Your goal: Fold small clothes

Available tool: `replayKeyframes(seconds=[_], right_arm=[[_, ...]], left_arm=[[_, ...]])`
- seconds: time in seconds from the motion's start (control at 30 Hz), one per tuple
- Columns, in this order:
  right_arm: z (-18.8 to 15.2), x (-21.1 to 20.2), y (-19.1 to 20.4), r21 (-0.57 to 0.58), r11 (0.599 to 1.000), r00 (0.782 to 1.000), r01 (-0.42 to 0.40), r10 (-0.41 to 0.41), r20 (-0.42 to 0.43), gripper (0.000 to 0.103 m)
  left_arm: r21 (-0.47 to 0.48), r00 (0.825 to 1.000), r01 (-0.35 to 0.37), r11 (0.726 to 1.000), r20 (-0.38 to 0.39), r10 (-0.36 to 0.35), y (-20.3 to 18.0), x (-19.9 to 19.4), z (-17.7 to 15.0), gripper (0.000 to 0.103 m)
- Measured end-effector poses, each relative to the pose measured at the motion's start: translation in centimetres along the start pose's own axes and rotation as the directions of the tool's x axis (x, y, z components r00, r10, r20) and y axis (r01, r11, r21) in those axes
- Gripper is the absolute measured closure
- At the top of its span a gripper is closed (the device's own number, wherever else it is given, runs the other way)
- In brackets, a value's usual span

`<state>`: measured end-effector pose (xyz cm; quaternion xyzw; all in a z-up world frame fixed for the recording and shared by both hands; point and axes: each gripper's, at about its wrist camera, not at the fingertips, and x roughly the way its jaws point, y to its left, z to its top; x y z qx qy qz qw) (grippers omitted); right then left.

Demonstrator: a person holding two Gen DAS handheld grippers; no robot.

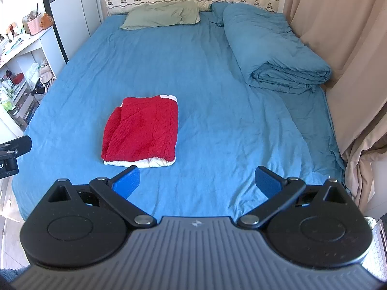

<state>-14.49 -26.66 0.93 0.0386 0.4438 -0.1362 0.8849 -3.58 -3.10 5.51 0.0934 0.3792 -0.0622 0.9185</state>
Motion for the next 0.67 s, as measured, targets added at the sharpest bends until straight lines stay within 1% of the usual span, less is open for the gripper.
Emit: replayKeyframes(seconds=[0.27,0.43,0.67], right_arm=[[-0.11,-0.24,0.36,0.003,1.0,1.0,0.002,-0.002,0.0,0.0],[-0.14,-0.41,0.57,0.003,1.0,1.0,0.001,-0.001,0.002,0.0],[-0.14,-0.37,0.53,0.005,1.0,1.0,-0.001,0.001,0.004,0.0]], left_arm=[[0.004,1.0,-0.007,1.0,0.0,0.007,-0.18,-0.08,0.01,0.0],[-0.013,1.0,0.003,1.0,0.002,-0.003,0.05,-0.16,0.03,0.0],[-0.011,1.0,0.008,1.0,0.01,-0.007,0.16,-0.16,0.03,0.0]])
